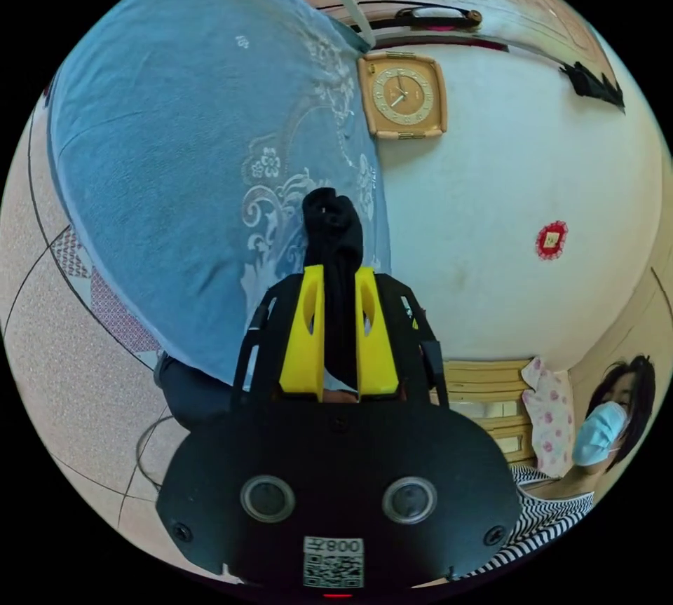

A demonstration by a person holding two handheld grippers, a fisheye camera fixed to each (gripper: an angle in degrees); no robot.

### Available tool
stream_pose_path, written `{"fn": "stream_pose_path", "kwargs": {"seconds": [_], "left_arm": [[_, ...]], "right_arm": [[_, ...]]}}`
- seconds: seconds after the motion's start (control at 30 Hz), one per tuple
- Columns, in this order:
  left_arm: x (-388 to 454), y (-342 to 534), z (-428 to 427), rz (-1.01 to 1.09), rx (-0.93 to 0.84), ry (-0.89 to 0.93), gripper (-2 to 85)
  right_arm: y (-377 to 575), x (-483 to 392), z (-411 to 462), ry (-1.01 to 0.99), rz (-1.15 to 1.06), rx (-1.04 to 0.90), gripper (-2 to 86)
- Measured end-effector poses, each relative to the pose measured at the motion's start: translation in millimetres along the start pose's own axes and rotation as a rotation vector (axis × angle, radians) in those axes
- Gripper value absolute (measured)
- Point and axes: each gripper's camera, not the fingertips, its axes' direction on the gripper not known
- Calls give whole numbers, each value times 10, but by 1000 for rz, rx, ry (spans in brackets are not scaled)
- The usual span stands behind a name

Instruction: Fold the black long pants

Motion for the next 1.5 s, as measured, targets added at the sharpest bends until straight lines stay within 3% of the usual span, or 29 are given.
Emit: {"fn": "stream_pose_path", "kwargs": {"seconds": [0.47,0.73,0.9,1.07,1.17,1.33,1.5], "left_arm": [[3163,222,-38,306,-187,43,71],[5732,649,1348,541,-489,188,72],[7354,1312,2533,656,-726,342,73],[8674,2147,3599,697,-939,457,73],[9222,2647,4167,776,-1048,400,71],[9490,3147,4954,793,-1200,41,52],[9974,3062,4980,763,-1215,39,42]], "right_arm": [[1944,-20,-1989,-165,-149,167,11],[3499,-101,-4242,-170,-322,536,11],[4978,-315,-6037,-22,-455,876,12],[6221,-306,-7142,155,-481,1118,14],[6737,45,-7582,226,-404,1215,15],[7006,1320,-8005,159,-66,1262,19],[6919,2134,-8182,12,9,1178,22]]}}
